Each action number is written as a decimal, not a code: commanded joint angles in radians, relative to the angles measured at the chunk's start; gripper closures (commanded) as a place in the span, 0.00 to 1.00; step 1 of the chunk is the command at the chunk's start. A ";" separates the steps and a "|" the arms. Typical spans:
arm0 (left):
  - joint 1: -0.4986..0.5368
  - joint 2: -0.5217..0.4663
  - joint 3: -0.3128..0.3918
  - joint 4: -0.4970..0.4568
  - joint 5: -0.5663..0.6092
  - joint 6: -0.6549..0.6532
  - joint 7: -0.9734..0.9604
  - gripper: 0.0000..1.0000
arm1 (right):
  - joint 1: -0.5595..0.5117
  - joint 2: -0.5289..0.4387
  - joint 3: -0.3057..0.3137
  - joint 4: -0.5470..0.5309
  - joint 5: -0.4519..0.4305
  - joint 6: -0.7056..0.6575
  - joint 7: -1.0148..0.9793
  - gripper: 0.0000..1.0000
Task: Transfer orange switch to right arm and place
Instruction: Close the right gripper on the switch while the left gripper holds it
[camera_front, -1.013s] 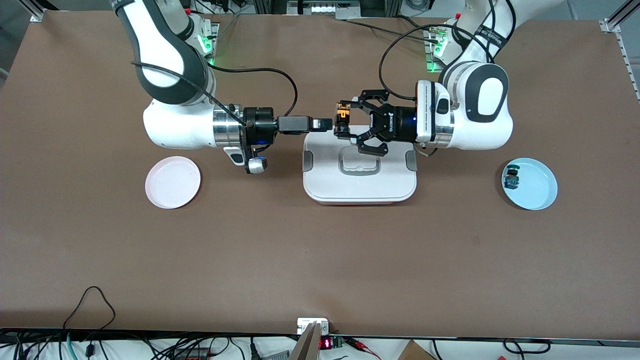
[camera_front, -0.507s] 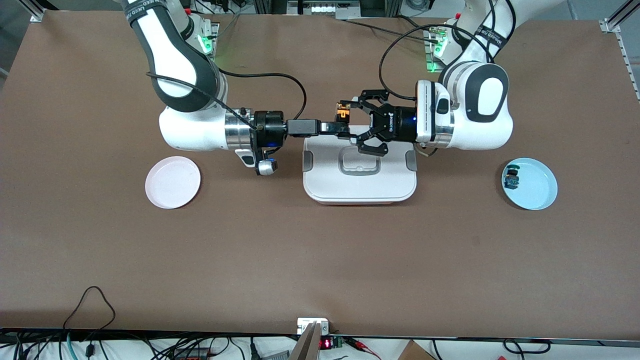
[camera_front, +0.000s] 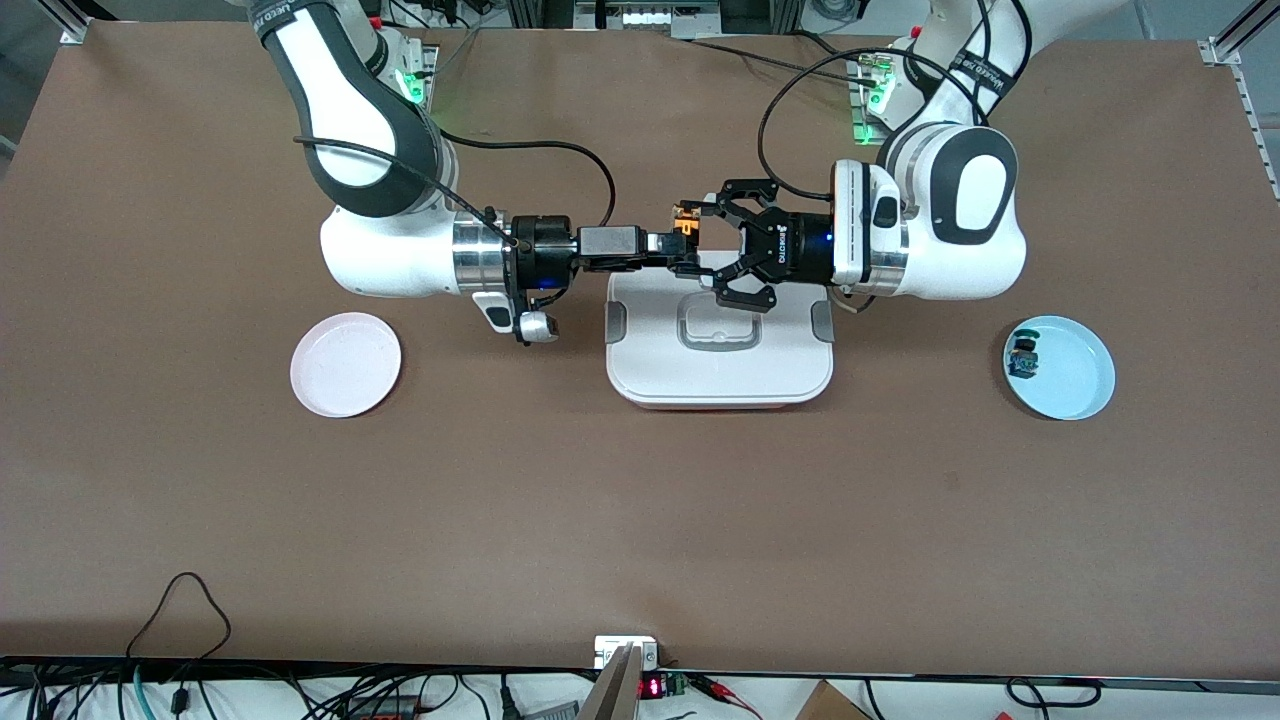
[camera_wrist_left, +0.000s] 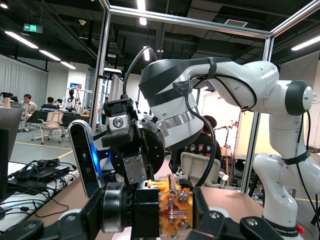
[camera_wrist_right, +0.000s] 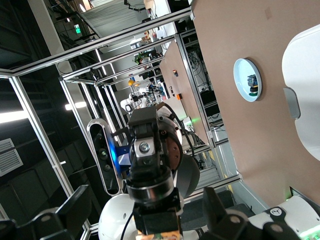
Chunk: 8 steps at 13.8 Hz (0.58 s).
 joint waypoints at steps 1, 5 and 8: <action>0.010 -0.028 -0.013 -0.014 -0.042 0.008 0.011 1.00 | 0.020 -0.012 -0.008 -0.008 0.024 0.013 -0.025 0.01; 0.010 -0.026 -0.013 -0.012 -0.042 0.008 0.011 1.00 | 0.020 -0.011 -0.008 -0.009 0.024 0.015 -0.051 0.04; 0.006 -0.026 -0.013 -0.012 -0.062 0.008 0.011 1.00 | 0.020 -0.011 -0.008 -0.009 0.023 0.016 -0.086 0.29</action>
